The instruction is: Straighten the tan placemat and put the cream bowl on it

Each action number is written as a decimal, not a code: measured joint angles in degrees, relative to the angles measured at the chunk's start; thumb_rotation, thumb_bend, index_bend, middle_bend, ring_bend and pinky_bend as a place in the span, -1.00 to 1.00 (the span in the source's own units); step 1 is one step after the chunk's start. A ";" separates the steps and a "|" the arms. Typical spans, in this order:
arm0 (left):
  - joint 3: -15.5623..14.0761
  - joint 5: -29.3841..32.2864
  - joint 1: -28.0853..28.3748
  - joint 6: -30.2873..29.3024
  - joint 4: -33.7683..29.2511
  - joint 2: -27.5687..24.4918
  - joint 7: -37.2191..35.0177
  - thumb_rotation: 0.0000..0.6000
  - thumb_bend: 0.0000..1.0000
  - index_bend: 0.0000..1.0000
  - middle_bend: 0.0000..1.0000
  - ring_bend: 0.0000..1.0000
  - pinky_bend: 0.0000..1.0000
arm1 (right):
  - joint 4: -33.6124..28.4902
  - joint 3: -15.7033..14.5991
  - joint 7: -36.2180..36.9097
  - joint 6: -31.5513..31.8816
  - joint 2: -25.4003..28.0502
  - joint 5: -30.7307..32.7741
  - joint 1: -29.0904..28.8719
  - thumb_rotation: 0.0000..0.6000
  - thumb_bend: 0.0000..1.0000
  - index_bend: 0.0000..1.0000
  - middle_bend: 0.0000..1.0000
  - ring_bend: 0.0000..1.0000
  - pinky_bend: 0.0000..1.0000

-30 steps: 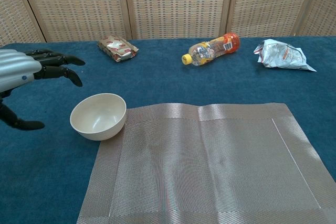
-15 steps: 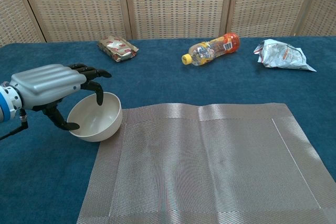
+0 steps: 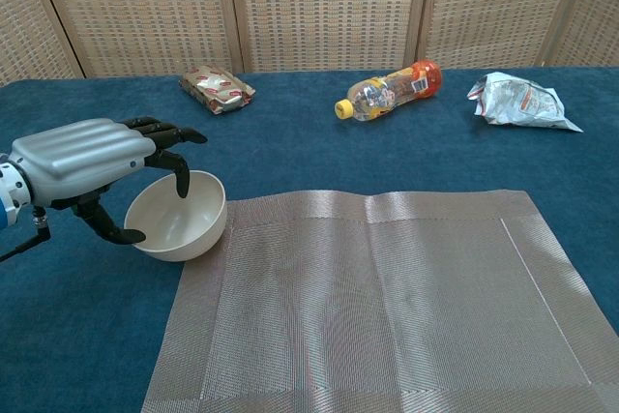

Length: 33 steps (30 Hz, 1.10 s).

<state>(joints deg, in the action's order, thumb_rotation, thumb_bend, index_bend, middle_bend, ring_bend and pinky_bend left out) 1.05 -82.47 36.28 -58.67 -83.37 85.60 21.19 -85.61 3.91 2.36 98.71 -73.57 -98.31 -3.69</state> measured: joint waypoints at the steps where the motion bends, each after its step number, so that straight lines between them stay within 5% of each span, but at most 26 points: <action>1: -0.04 -0.15 -0.07 -0.15 -0.58 -0.42 -0.21 1.00 -0.54 -0.25 -1.00 -1.00 -1.00 | -0.03 0.01 0.05 0.08 0.04 0.01 0.04 1.00 -0.52 -0.88 -1.00 -1.00 -1.00; 14: -2.93 -3.50 -1.48 -1.23 -6.07 -5.08 -0.48 1.00 -0.54 -0.16 -1.00 -1.00 -1.00 | -0.11 -0.08 0.17 -0.10 0.12 0.07 0.02 1.00 -0.52 -0.88 -1.00 -1.00 -1.00; 28: -1.42 -1.05 -0.37 1.69 -1.54 -0.09 1.56 1.00 -0.53 -0.05 -1.00 -1.00 -1.00 | -0.38 -0.18 -0.15 -0.32 0.20 0.20 0.06 1.00 -0.52 -0.88 -1.00 -1.00 -1.00; 33: -1.02 0.06 0.03 2.63 0.02 2.16 2.62 1.00 -0.50 0.15 -1.00 -1.00 -1.00 | -0.46 -0.30 -0.03 -0.29 0.36 0.08 0.11 1.00 -0.52 -0.87 -1.00 -1.00 -1.00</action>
<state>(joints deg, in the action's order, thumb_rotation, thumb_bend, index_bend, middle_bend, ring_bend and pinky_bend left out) 0.03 -82.41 36.31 -56.04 -83.36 87.76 23.82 -86.06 3.60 2.33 98.42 -73.21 -98.24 -3.58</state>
